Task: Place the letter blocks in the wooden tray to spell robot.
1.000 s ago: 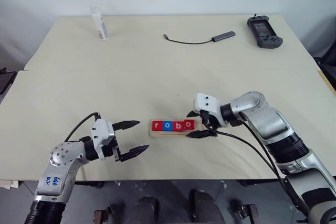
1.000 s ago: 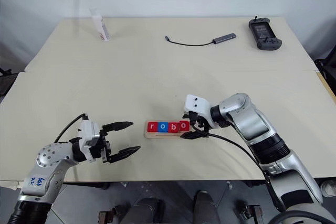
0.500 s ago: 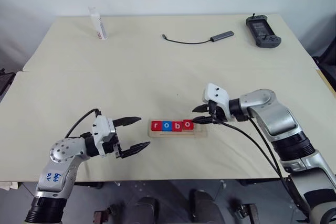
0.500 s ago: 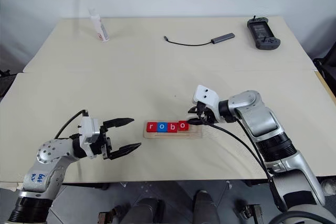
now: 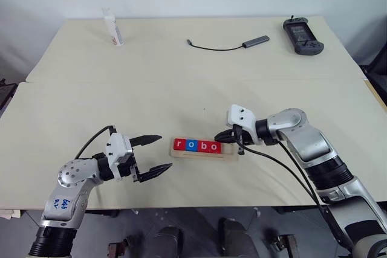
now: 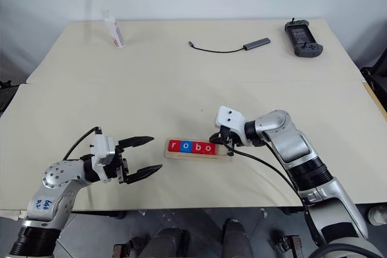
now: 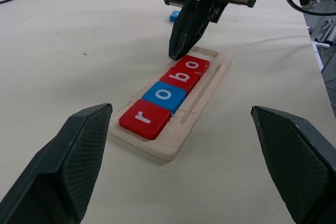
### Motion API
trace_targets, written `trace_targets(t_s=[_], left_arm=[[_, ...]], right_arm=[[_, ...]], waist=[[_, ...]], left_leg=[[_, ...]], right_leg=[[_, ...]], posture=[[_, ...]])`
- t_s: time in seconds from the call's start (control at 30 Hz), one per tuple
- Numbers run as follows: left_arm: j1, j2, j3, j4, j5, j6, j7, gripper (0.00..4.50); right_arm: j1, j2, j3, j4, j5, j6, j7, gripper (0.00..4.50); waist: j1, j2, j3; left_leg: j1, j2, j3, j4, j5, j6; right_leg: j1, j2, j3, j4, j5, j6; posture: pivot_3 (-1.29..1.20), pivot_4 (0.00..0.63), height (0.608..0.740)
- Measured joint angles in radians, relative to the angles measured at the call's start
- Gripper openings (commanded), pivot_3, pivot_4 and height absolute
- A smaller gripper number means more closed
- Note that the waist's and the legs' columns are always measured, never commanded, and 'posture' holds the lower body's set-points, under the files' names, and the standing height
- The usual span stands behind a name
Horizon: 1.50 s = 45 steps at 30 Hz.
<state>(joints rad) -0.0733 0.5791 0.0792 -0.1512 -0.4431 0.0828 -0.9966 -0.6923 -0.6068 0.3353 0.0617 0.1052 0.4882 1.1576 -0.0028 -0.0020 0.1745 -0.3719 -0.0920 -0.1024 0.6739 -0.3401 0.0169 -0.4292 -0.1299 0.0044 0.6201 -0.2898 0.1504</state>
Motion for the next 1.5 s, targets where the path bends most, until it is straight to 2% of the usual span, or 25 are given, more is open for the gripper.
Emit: trace_targets(t_s=[0.13, 0.23, 0.37, 0.47, 0.57, 0.6, 0.77, 0.97, 1.07, 1.27, 1.4, 1.5], left_arm=[[-0.002, 0.000, 0.000, 0.001, 0.001, 0.000, 0.001, 4.50], [-0.003, -0.002, -0.001, 0.006, 0.003, -0.004, 0.000, 4.50], [-0.024, -0.006, -0.013, 0.023, 0.009, -0.011, -0.005, 4.50], [-0.054, -0.014, -0.026, 0.060, 0.013, -0.019, -0.019, 4.50], [-0.075, -0.017, -0.033, 0.101, 0.015, -0.023, -0.033, 4.50], [-0.121, -0.029, -0.055, 0.127, 0.016, -0.023, -0.045, 4.50], [-0.205, -0.031, -0.063, 0.212, 0.016, -0.026, -0.085, 4.50], [-0.272, -0.041, -0.074, 0.275, 0.017, -0.028, -0.121, 4.50], [-0.274, -0.049, -0.079, 0.287, 0.020, -0.032, -0.124, 4.50], [-0.267, -0.049, -0.078, 0.282, 0.022, -0.042, -0.129, 4.50], [-0.225, -0.048, -0.070, 0.258, 0.022, -0.044, -0.110, 4.50], [-0.203, -0.046, -0.053, 0.232, 0.022, -0.044, -0.094, 4.50]], right_arm=[[0.011, -0.019, -0.035, -0.022, 0.012, -0.016, -0.002, 0.13], [0.066, -0.068, -0.128, -0.045, 0.045, -0.039, -0.015, 0.69], [0.214, -0.125, -0.298, -0.092, 0.093, -0.087, -0.051, 2.01], [0.442, -0.120, -0.480, -0.155, 0.136, -0.162, -0.115, 2.98], [0.605, -0.100, -0.604, -0.173, 0.153, -0.229, -0.166, 4.08], [0.709, -0.060, -0.702, -0.201, 0.174, -0.298, -0.193, 4.47], [0.948, 0.050, -0.859, -0.243, 0.207, -0.397, -0.284, 4.47], [0.998, 0.106, -0.864, -0.322, 0.257, -0.398, -0.363, 4.47], [0.944, 0.099, -0.845, -0.361, 0.307, -0.309, -0.402, 4.47], [0.713, 0.019, -0.786, -0.415, 0.456, 0.076, -0.549, 4.47], [0.547, -0.006, -0.698, -0.412, 0.477, 0.313, -0.668, 4.47], [0.475, -0.005, -0.646, -0.394, 0.478, 0.410, -0.715, 4.47]], waist=[[0.001, 0.000, 0.000], [0.010, 0.000, 0.000], [0.021, 0.000, 0.000], [0.036, 0.000, 0.000], [0.028, 0.000, 0.000], [0.031, 0.000, 0.000], [0.018, 0.000, 0.000], [0.000, 0.000, 0.000], [0.001, 0.000, 0.000], [0.005, 0.000, 0.000], [0.005, 0.000, 0.000], [0.005, 0.000, 0.000]], left_leg=[[0.000, 0.000, 0.000, 0.000, 0.000, 0.000], [0.000, -0.001, -0.001, 0.000, 0.000, 0.000], [0.000, -0.001, 0.000, -0.001, -0.001, 0.001], [0.000, 0.000, -0.001, -0.001, -0.001, 0.001], [0.000, -0.001, 0.002, 0.000, -0.001, 0.002], [0.001, -0.001, 0.001, -0.001, -0.001, 0.002], [0.004, 0.000, 0.004, -0.001, -0.001, 0.001], [0.006, 0.001, 0.004, 0.000, 0.000, 0.000], [0.005, 0.001, 0.004, 0.001, 0.000, 0.000], [0.003, 0.001, 0.002, 0.002, 0.000, 0.000], [0.002, 0.001, 0.002, 0.001, 0.000, 0.000], [0.002, 0.000, 0.002, 0.001, 0.000, 0.000]], right_leg=[[0.000, 0.000, 0.000, 0.000, 0.000, 0.000], [0.001, -0.001, -0.001, 0.000, 0.000, 0.000], [0.001, 0.000, -0.001, 0.000, 0.000, 0.000], [0.001, 0.000, -0.002, 0.000, 0.000, 0.000], [0.001, 0.000, 0.000, 0.000, 0.000, 0.001], [0.002, 0.000, -0.001, 0.000, 0.000, 0.001], [0.002, 0.001, 0.002, -0.001, 0.000, 0.001], [0.003, 0.001, 0.002, 0.001, 0.000, 0.001], [0.002, 0.001, 0.002, 0.001, 0.000, 0.001], [0.002, 0.000, 0.001, 0.001, 0.000, 0.001], [0.001, 0.000, 0.001, 0.001, 0.000, 0.001], [0.001, 0.000, 0.001, 0.000, 0.000, 0.001]], posture=[[0.00, 0.150, 0.740], [0.00, 0.150, 0.740], [0.00, 0.150, 0.740], [0.00, 0.150, 0.740], [0.00, 0.150, 0.740], [0.00, 0.150, 0.740], [0.00, 0.150, 0.740], [0.00, 0.150, 0.740], [0.00, 0.150, 0.740], [0.00, 0.150, 0.740], [0.00, 0.150, 0.740], [0.00, 0.150, 0.740]])
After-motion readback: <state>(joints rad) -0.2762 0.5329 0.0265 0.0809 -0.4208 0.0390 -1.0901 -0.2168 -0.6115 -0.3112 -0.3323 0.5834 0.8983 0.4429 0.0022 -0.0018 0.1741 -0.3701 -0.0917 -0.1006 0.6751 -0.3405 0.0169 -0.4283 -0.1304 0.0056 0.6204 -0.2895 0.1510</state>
